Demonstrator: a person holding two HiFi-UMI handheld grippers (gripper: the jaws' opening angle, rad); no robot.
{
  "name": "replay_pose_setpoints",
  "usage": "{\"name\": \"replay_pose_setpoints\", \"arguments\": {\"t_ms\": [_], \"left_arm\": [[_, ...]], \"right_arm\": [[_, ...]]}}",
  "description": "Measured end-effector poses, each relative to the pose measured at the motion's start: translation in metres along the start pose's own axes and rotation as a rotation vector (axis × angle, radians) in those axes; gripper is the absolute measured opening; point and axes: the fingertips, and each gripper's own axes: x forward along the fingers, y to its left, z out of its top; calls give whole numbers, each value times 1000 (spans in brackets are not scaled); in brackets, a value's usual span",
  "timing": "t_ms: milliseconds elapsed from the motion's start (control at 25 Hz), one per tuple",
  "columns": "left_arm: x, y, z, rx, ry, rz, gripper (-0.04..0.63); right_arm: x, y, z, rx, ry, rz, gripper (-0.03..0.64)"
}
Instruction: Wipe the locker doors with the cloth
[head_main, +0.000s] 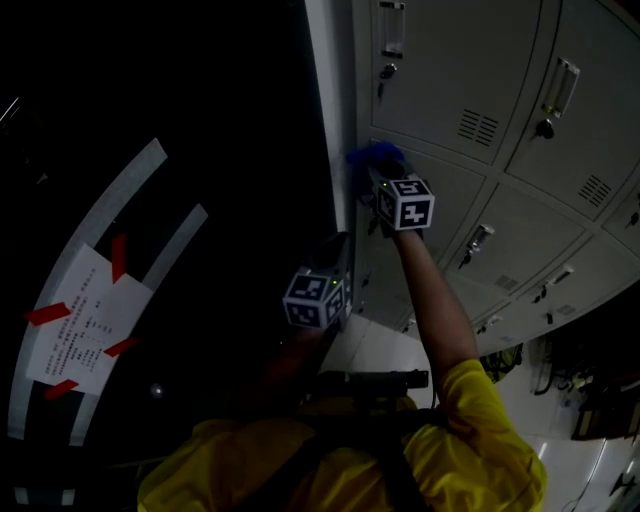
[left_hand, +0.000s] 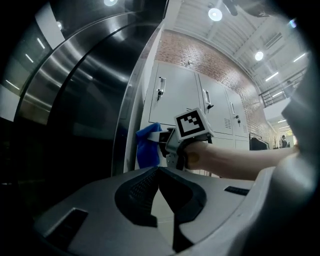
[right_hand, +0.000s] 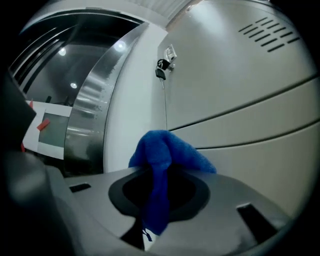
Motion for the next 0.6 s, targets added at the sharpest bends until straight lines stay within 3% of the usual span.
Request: {"name": "replay_pose_setpoints", "arguments": {"t_ms": [160, 400, 480, 600], "left_arm": [[4, -4, 0, -8, 1, -19, -6], [7, -12, 3, -20, -11, -54, -6], [9, -15, 4, -16, -17, -59, -6], [13, -23, 3, -16, -13, -77, -6]], "right_arm": [[-59, -28, 0, -28, -48, -53, 74], [-192, -129, -56, 13, 24, -328, 74], [-204, -150, -72, 38, 67, -367, 74], [-194, -155, -82, 46, 82, -357, 74]]}}
